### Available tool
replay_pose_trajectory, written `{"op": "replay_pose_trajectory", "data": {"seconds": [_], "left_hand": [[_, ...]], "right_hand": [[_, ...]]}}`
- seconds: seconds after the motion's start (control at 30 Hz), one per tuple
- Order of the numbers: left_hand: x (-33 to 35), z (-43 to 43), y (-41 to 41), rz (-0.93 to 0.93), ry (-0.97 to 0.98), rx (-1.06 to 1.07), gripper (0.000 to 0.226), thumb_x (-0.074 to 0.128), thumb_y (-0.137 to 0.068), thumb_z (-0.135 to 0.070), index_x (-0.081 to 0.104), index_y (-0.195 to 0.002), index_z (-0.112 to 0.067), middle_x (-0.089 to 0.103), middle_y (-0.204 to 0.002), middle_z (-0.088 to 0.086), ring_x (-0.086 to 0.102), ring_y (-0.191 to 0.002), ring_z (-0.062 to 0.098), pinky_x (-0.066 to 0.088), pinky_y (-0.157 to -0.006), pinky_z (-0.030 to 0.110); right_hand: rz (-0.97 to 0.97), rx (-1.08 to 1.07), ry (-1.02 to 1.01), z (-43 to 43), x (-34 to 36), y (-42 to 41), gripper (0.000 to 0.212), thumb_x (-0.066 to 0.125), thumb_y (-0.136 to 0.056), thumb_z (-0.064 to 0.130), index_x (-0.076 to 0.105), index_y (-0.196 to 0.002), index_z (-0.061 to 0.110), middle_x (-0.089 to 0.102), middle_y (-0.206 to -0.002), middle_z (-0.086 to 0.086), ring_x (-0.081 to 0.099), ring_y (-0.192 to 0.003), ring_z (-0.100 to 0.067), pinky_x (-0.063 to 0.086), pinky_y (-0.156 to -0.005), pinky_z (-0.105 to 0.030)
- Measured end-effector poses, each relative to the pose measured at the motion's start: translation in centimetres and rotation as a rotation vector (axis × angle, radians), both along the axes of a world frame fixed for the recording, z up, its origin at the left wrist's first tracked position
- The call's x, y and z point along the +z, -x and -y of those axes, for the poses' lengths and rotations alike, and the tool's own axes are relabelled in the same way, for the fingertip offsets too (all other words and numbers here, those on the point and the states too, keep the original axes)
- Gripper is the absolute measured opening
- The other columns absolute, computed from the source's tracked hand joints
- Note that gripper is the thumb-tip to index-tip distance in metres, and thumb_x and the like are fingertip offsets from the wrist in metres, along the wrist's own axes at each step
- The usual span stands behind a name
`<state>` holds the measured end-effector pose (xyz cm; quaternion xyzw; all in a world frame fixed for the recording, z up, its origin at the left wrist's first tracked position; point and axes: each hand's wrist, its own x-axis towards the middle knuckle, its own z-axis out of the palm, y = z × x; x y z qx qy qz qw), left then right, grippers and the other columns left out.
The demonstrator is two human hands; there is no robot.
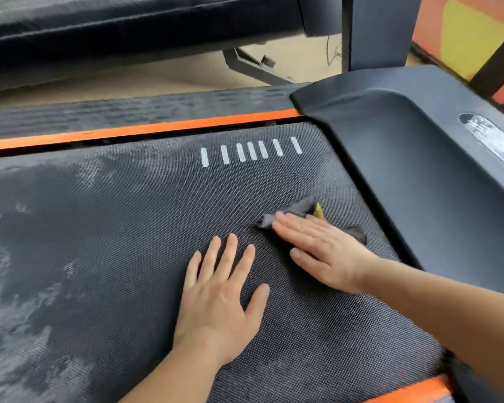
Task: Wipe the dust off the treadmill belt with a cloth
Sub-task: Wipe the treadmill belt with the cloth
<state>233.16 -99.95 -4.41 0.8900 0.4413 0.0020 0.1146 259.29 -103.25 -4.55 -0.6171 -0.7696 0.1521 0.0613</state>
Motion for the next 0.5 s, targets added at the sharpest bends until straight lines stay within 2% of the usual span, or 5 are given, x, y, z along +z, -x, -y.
{"op": "replay_pose_trajectory", "data": {"seconds": [0.1,0.17,0.27,0.37,0.5], "left_hand": [[0.0,-0.1,0.0,-0.002,-0.005,-0.005,0.070,0.008,-0.094,-0.072,-0.005,-0.157,-0.042,-0.017,-0.165,-0.011,-0.024,-0.150,0.012,-0.003,-0.124,0.047],[-0.1,0.0,0.0,0.002,-0.007,-0.004,0.070,0.008,-0.094,-0.071,-0.004,-0.157,-0.042,-0.017,-0.165,-0.011,-0.024,-0.150,0.012,-0.003,-0.124,0.047],[-0.3,-0.1,-0.1,-0.004,-0.001,0.001,0.070,0.013,-0.095,-0.071,0.004,-0.157,-0.042,-0.011,-0.166,-0.010,-0.018,-0.152,0.013,0.001,-0.125,0.048],[-0.4,-0.2,0.0,-0.010,0.015,0.014,0.070,0.018,-0.095,-0.070,0.016,-0.157,-0.039,0.000,-0.167,-0.009,-0.009,-0.154,0.015,0.007,-0.124,0.049],[-0.4,-0.2,-0.1,0.002,-0.003,-0.003,0.069,0.014,-0.094,-0.071,0.005,-0.157,-0.043,-0.010,-0.166,-0.011,-0.018,-0.152,0.013,0.000,-0.125,0.047]], "right_hand": [[0.019,-0.376,0.005,-1.8,0.0,-3.7,0.067,0.026,-0.103,0.054,0.019,-0.164,0.028,0.012,-0.171,0.011,0.008,-0.158,-0.006,-0.006,-0.124,-0.023],[-0.007,-0.551,0.053,-2.4,0.3,-3.8,0.060,0.035,-0.108,0.040,0.016,-0.164,0.030,0.009,-0.172,0.012,0.002,-0.158,-0.006,-0.007,-0.124,-0.025],[-0.122,-0.388,-0.003,-1.6,0.5,0.2,0.059,0.041,-0.101,0.030,0.037,-0.159,0.022,0.031,-0.168,-0.001,0.018,-0.158,-0.023,0.006,-0.124,-0.032],[-0.157,-0.017,0.029,0.3,0.3,2.9,0.066,0.041,-0.098,0.029,0.028,-0.162,0.022,0.023,-0.170,0.007,0.011,-0.158,-0.010,0.005,-0.128,-0.033],[-0.154,-0.242,-0.057,-1.6,0.8,-1.0,0.075,0.042,-0.099,0.032,0.008,-0.165,0.015,0.008,-0.173,-0.004,0.017,-0.158,-0.019,-0.004,-0.123,-0.016]]}}
